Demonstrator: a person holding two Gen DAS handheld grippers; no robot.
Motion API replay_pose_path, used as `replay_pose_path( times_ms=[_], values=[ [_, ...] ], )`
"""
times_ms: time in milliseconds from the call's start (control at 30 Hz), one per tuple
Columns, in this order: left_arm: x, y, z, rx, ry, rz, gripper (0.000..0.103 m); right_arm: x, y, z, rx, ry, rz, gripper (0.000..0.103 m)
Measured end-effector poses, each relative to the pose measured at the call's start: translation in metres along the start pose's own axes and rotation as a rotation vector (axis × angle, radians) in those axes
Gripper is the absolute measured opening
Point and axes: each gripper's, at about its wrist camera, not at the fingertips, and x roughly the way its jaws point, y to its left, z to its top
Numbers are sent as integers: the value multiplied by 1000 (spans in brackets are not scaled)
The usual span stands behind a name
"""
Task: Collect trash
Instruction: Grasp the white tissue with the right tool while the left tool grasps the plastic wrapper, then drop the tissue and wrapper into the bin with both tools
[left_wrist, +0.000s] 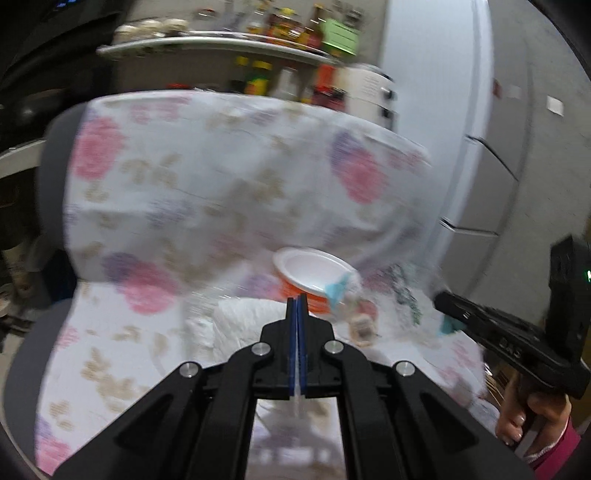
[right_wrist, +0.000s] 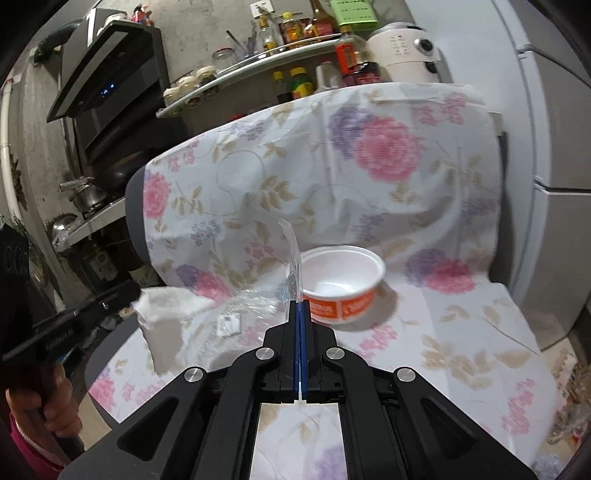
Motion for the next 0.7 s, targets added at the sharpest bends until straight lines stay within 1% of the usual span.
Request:
replay_pose_path(
  times_ms=[133, 367, 467, 567, 700],
  values=[
    [14, -37, -17, 35, 32, -82, 0, -24, -19, -13, 7, -12, -62, 0],
    [26, -102, -35, 122, 25, -140, 0, -73, -76, -34, 80, -52, -179, 0],
    [29, -129, -42, 151, 38, -197, 0, -92, -96, -41, 108, -60, -217, 0],
    [31, -165, -49, 195, 50, -274, 0, -119, -115, -50, 135, -77, -269, 0],
    [29, -211, -56, 262, 55, -370, 0, -164, -137, -67, 175, -100, -363, 0]
  ],
)
